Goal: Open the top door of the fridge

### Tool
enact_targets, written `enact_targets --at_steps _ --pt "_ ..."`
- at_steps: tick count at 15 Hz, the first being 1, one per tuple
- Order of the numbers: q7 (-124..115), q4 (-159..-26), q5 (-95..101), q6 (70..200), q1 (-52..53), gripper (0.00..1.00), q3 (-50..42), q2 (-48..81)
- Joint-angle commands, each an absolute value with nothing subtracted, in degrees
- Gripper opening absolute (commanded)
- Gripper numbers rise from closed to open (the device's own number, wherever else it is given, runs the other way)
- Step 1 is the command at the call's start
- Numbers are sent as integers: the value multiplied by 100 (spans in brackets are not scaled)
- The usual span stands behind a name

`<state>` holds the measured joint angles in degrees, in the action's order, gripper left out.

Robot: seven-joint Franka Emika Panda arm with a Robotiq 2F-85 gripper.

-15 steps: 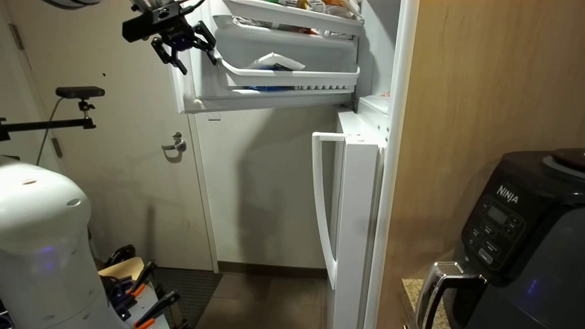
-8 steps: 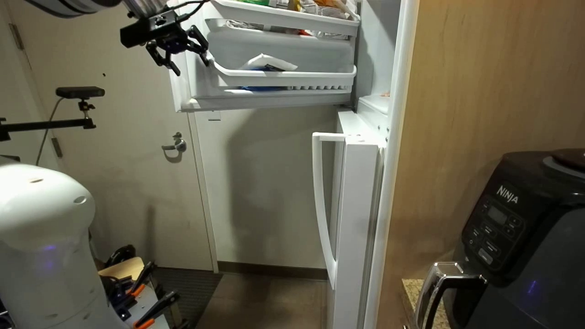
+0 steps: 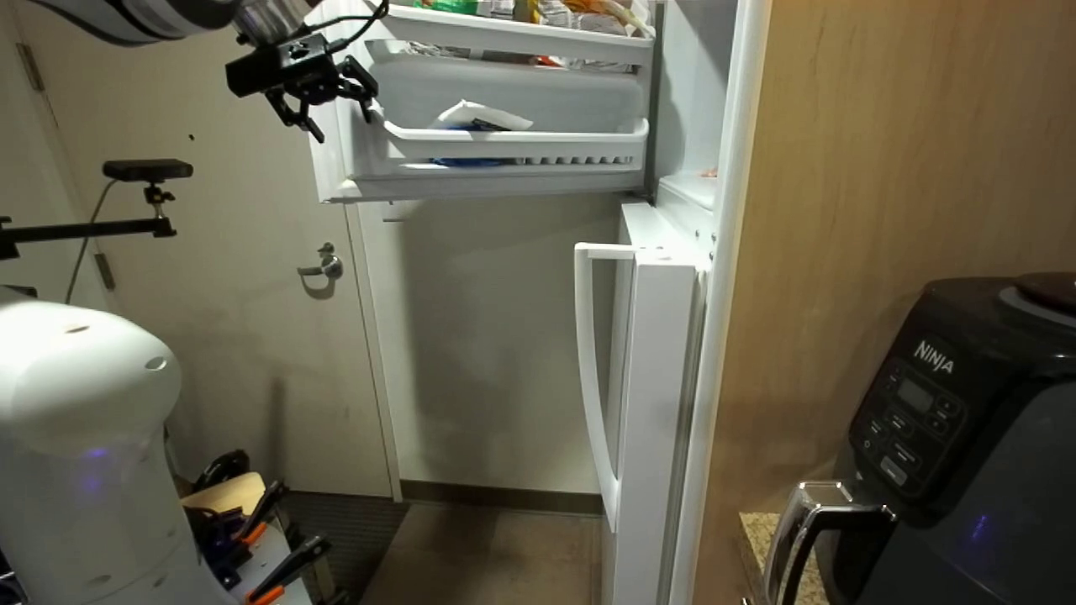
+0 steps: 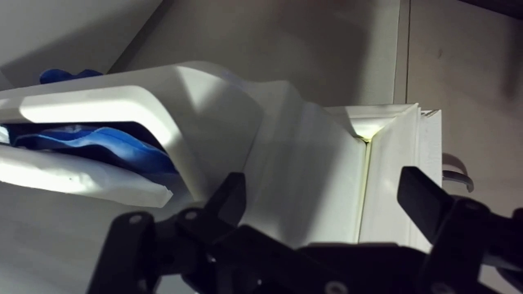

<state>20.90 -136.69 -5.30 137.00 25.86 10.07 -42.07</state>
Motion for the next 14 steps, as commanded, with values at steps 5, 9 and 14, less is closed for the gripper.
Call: enact_targets --at_steps 5,9,14 --pt "2030 -13156 -461 14071 2600 100 1119 -3493" --pt "2021 -12880 -447 14094 2612 100 1251 -3213" --pt "2007 -12492 -429 14158 2627 100 1435 -2862"
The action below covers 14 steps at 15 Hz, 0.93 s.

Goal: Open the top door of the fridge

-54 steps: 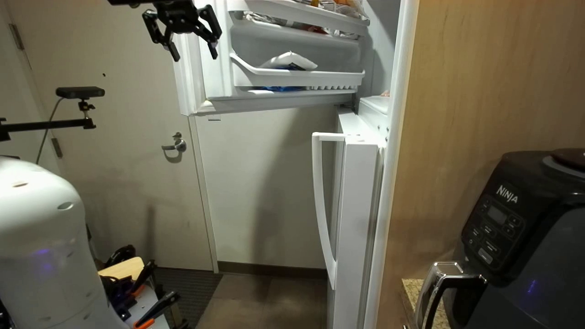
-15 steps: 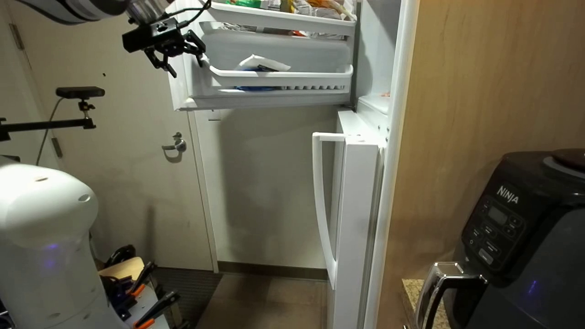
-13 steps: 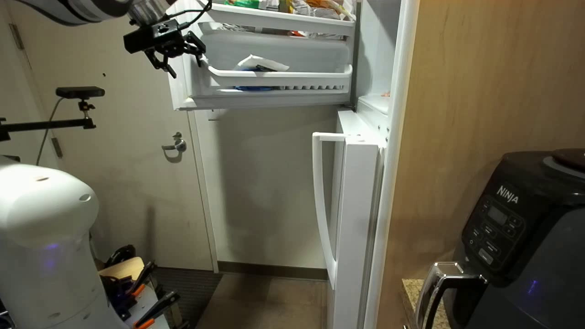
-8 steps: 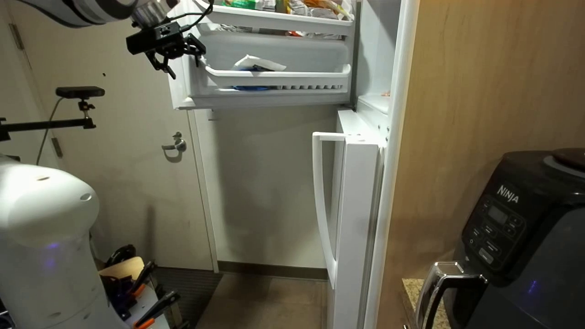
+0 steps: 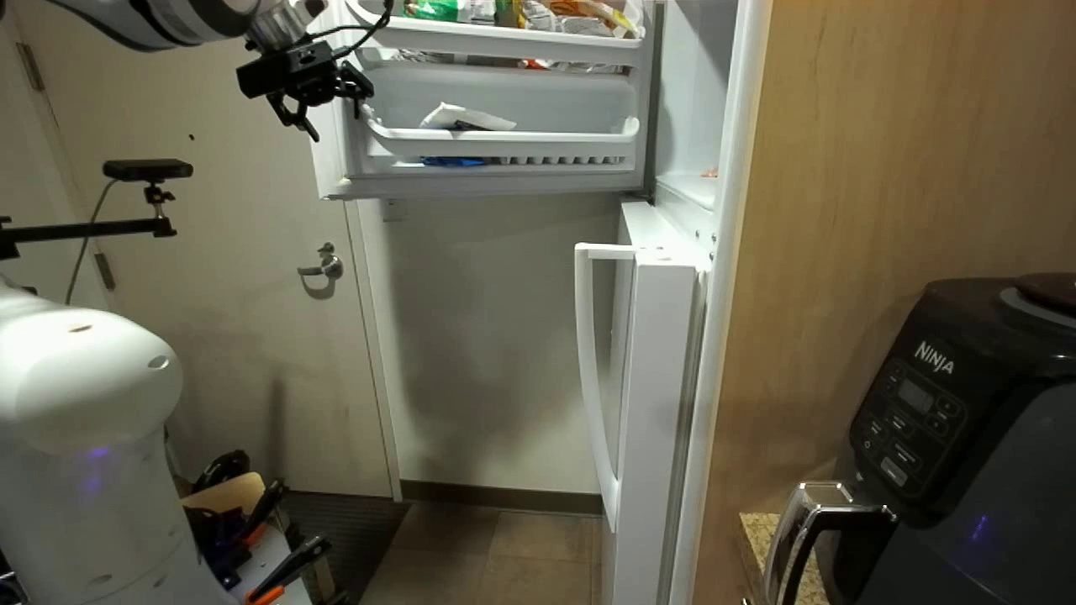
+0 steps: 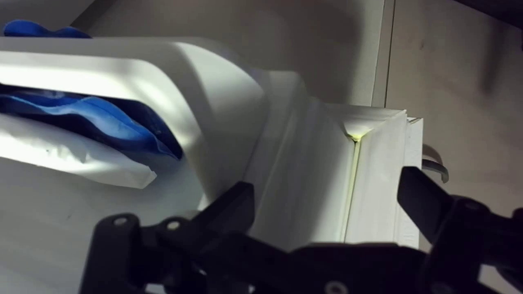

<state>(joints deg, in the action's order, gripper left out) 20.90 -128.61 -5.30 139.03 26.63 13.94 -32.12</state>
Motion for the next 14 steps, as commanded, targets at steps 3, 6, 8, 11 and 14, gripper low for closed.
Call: enact_targets --at_steps 3,6,8,11,14 --pt "1999 -12235 -406 14239 2623 100 1539 -2653" --pt "1983 -11975 -388 14331 2606 100 1595 -2452" --pt "1970 -11828 -379 14386 2599 100 1644 -2316" --pt "2067 -11847 -498 14236 2667 100 1605 -2372" --pt "2068 -11752 -500 14237 2663 100 1642 -2280"
